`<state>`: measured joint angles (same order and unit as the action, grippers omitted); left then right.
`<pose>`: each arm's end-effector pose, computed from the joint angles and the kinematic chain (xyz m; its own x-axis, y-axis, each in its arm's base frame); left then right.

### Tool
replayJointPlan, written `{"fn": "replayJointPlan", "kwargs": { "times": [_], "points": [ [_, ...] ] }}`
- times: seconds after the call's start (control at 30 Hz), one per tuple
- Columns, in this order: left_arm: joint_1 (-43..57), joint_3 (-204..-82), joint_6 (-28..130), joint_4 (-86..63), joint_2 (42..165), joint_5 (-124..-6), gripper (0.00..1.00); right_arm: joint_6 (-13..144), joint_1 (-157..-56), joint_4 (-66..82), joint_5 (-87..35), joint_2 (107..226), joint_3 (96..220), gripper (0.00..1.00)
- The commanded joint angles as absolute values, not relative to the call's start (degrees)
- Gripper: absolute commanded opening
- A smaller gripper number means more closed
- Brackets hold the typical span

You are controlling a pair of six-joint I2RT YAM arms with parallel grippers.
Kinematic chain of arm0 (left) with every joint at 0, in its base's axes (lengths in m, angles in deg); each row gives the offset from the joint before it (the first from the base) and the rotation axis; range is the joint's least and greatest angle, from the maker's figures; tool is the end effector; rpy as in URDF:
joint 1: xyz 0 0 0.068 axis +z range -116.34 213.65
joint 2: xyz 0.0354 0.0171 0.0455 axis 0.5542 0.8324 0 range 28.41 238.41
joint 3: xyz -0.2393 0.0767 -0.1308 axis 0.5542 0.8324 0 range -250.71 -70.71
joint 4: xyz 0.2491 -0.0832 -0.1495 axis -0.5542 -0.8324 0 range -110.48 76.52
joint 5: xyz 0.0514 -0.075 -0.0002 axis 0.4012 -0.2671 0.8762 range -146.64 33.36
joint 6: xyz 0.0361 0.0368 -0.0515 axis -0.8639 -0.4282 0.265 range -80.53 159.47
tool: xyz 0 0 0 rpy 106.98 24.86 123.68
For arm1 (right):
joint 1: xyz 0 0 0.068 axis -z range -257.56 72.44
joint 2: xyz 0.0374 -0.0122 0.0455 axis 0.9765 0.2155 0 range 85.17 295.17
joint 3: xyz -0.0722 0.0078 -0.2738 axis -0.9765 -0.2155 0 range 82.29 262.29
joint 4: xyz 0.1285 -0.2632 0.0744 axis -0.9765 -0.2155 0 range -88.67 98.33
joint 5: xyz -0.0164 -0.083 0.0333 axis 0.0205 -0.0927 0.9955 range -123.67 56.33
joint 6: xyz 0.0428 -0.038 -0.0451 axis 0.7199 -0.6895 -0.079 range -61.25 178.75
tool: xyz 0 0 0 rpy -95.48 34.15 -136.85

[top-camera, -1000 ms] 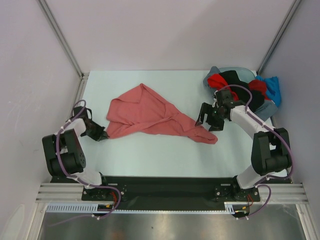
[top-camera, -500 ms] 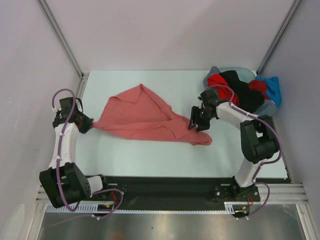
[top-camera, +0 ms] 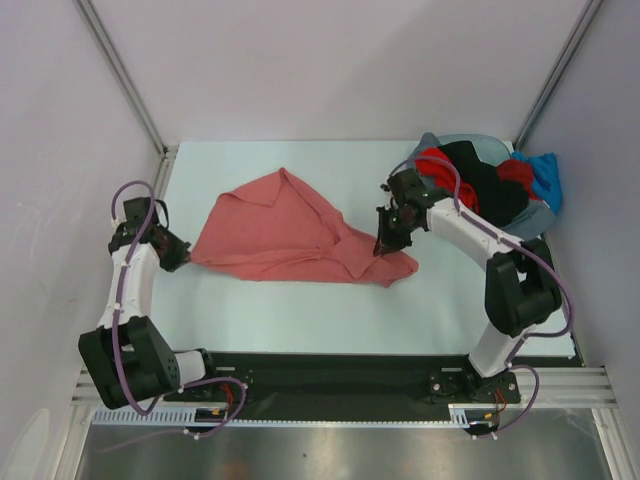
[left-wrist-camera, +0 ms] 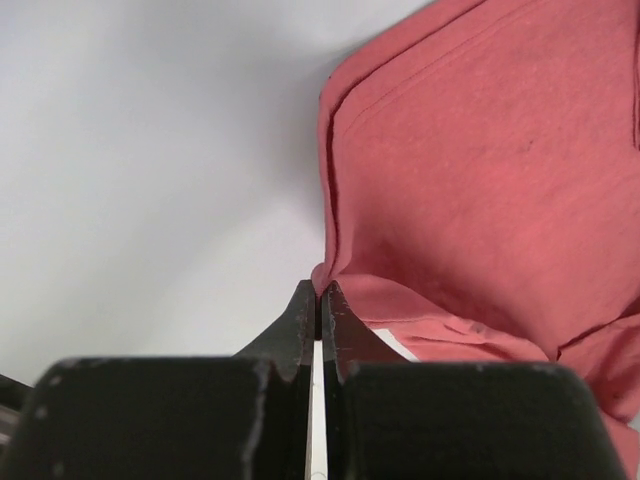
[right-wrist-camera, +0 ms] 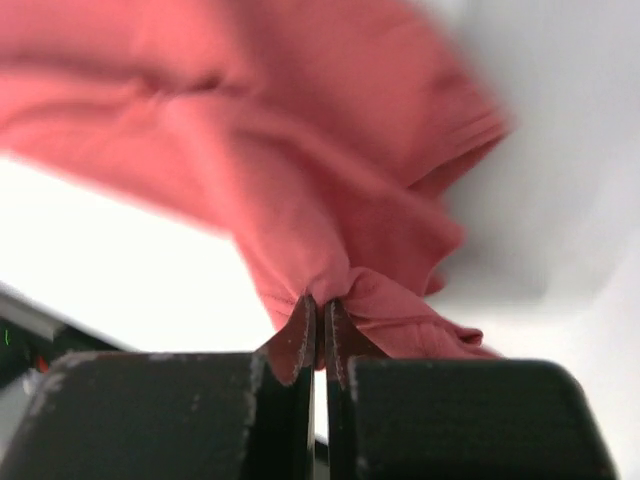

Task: Fold and stack the t-shirts
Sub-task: Flatten the tshirt out

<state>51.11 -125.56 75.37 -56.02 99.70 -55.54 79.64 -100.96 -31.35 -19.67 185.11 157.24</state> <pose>0.2805 0.0894 0.2345 -0.4808 -0.7657 -0.4272 -0.7299 0.6195 -0.2888 0.3711 0.1766 0.1968 -0.9463 -0.0327 -0.3218 -0.1532 0.9215 0.3568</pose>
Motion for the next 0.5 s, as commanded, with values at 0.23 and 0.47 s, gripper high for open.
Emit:
{"fn": "replayJointPlan", "kwargs": {
  "times": [0.23, 0.47],
  "points": [
    [51.4, -127.2, 73.7, -54.4, 102.0, -53.8, 0.01, 65.6, -117.5, -46.8, 6.9, 166.7, 145.0, 0.33],
    [51.5, -124.7, 74.3, -55.0, 100.3, -53.7, 0.00, 78.3, -102.2, -36.5, -3.0, 161.2, 137.7, 0.79]
  ]
}}
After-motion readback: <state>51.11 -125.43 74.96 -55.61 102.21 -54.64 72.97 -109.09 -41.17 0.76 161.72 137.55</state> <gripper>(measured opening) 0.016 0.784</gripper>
